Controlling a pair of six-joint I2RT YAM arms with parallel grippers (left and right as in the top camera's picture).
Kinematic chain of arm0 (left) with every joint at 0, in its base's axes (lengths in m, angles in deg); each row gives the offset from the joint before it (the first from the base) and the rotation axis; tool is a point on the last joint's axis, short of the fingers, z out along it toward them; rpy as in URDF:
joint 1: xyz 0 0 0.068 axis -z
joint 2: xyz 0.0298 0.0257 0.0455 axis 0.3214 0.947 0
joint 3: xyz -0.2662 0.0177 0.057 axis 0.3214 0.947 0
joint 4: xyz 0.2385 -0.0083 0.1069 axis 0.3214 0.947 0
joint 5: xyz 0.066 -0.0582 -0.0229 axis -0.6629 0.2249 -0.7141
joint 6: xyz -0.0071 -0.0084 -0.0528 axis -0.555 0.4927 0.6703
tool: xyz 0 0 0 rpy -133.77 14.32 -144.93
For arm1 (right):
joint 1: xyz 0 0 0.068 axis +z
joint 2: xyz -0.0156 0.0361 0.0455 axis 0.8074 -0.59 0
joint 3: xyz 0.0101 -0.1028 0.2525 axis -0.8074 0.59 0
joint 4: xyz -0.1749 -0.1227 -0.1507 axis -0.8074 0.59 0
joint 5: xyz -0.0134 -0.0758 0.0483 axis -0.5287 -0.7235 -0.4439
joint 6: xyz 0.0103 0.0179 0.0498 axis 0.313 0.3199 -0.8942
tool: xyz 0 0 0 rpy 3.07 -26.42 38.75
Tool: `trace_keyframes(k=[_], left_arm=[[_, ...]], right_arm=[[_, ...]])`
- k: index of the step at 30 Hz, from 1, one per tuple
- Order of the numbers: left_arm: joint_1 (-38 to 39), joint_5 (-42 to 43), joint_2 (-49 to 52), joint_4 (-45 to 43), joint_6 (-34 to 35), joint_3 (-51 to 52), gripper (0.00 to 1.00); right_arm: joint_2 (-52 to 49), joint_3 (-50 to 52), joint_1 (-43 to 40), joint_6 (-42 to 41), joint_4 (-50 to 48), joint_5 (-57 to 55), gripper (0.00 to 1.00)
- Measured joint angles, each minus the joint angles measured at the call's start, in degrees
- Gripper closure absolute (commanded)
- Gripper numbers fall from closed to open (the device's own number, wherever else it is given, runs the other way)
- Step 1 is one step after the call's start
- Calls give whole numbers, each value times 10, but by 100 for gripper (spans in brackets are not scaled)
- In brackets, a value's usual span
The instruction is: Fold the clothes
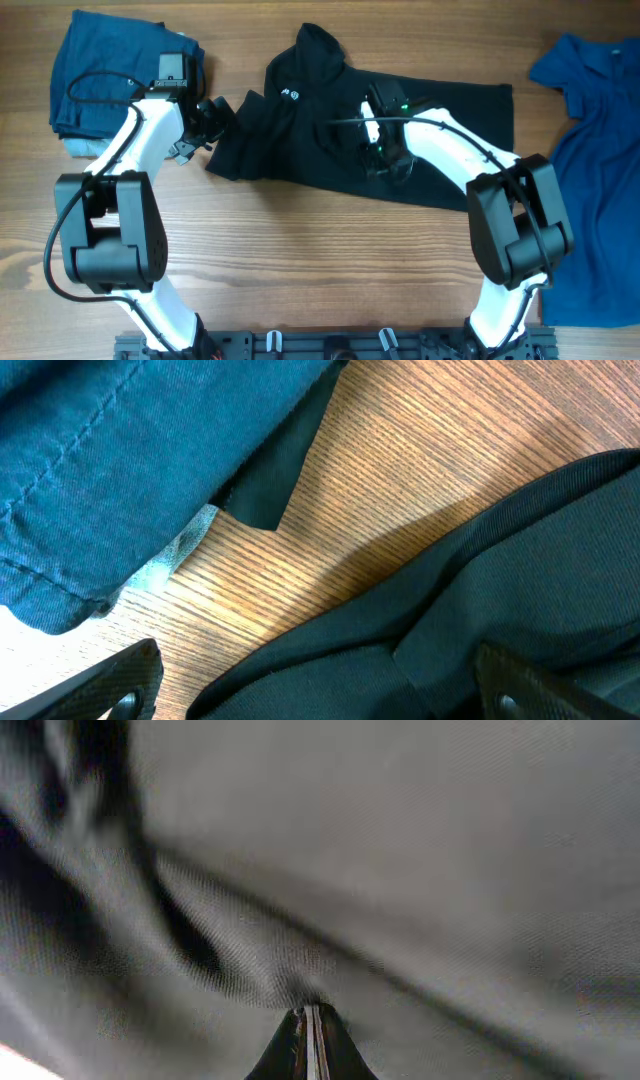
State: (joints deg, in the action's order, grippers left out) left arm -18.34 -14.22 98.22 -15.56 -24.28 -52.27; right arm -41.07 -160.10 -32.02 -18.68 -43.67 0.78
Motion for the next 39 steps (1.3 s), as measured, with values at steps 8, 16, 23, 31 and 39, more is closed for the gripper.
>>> trace_keyframes(k=[8, 16, 23, 31, 39], left_arm=[[0, 0, 0, 0, 0, 0, 0], [0, 0, 0, 0, 0, 0, 0], [0, 0, 0, 0, 0, 0, 0], [0, 0, 0, 0, 0, 0, 0], [0, 0, 0, 0, 0, 0, 0]], right_arm=[[0, -3, -61, -2, -70, -92, 96], [117, -14, -54, -2, 43, 49, 96], [114, 157, -51, -12, -73, 45, 96], [111, 172, -51, -32, -124, -60, 95], [101, 176, -96, -72, -257, -142, 95]])
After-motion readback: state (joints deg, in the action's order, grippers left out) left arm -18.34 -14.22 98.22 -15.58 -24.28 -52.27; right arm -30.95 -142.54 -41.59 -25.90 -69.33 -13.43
